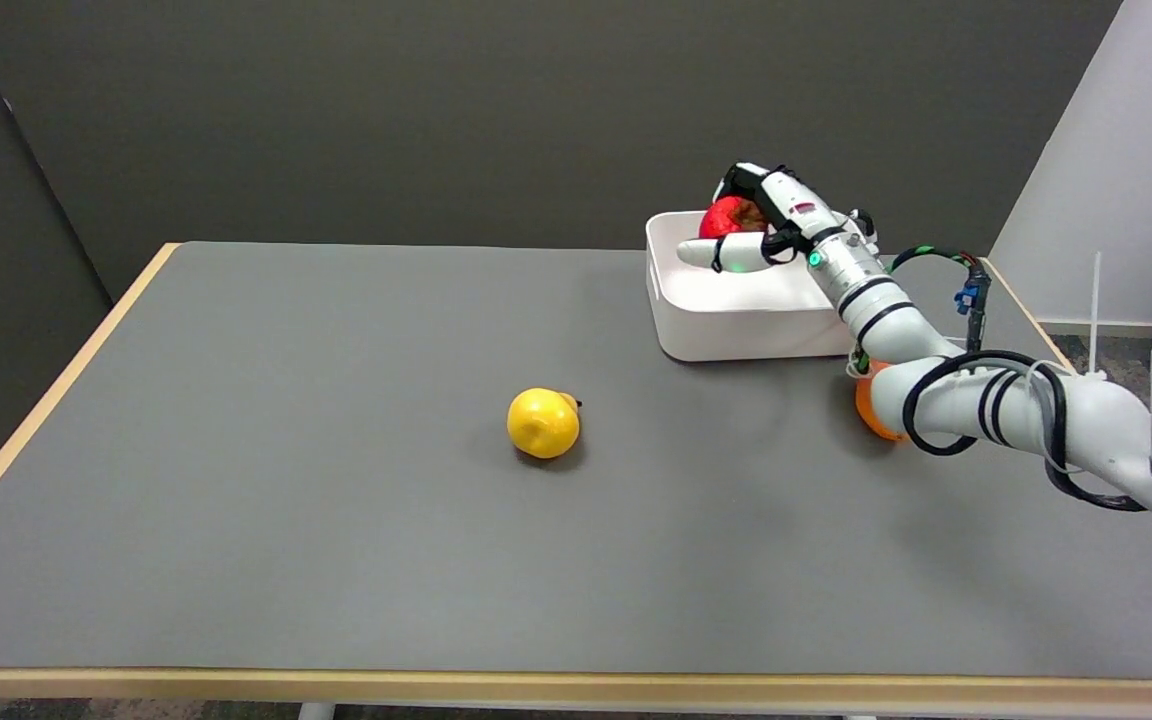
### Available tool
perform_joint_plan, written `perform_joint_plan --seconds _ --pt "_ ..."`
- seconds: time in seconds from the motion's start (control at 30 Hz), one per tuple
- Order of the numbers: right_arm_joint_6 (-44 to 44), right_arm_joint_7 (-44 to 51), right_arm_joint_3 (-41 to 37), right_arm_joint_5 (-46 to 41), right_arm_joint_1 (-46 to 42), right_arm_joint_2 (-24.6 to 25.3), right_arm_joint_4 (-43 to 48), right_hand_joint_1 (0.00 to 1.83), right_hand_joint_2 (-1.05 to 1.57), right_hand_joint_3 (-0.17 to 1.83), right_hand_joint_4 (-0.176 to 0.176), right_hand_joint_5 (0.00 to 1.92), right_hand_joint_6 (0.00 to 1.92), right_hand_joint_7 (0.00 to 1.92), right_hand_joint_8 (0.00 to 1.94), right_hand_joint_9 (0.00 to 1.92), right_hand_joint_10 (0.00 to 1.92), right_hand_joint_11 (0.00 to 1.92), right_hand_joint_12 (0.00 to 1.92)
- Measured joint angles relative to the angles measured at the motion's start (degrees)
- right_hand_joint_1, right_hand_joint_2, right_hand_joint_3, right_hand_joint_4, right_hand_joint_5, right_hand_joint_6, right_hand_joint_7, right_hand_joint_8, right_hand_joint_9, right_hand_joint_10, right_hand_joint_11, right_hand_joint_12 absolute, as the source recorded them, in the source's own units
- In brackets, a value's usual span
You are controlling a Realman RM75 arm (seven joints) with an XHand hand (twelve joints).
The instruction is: Place tomato into white box.
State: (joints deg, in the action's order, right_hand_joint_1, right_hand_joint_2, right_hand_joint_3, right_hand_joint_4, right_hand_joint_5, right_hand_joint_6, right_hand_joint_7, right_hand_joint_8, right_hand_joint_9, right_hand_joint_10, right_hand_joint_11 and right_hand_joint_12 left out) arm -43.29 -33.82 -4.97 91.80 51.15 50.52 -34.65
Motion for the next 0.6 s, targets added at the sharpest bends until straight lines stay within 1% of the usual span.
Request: perform_joint_plan --seconds 0.03,0.07,0.1,0.17,0.23,0.3,0.6 --pt "0.27 0.46 -0.07 -0.14 -0.1 0.09 0.31 0.68 0.8 0.92 0.108 0.24 0.67 0.33 0.38 0.33 0.75 0.18 1.31" --pt "0.5 0.84 -0.12 -0.23 -0.22 0.14 0.55 0.57 0.75 0.98 0.107 0.2 0.55 0.26 0.32 0.25 0.67 0.15 1.17" --pt "0.72 1.22 -0.2 -0.35 -0.33 0.15 0.7 0.46 0.7 1.04 0.106 0.16 0.45 0.2 0.29 0.19 0.6 0.1 1.07" --pt "1.17 1.98 -0.46 -0.57 -0.66 -0.02 0.83 0.33 0.63 1.01 0.099 0.07 0.32 0.09 0.14 0.06 0.46 0.01 0.96" --pt "1.51 2.51 -0.69 -0.72 -0.98 -0.32 0.75 0.33 0.64 1.03 0.096 0.03 0.26 0.01 0.13 0.01 0.31 0.0 0.83" --pt "1.89 3.04 -0.97 -0.93 -1.45 -0.77 0.4 0.25 0.61 0.99 0.094 0.02 0.21 0.0 0.04 0.0 0.23 0.0 0.76" --pt "2.33 4.35 -3.02 -1.36 -4.36 -3.54 -2.41 0.2 0.59 0.97 0.094 0.01 0.2 0.0 0.02 0.0 0.19 0.0 0.73"
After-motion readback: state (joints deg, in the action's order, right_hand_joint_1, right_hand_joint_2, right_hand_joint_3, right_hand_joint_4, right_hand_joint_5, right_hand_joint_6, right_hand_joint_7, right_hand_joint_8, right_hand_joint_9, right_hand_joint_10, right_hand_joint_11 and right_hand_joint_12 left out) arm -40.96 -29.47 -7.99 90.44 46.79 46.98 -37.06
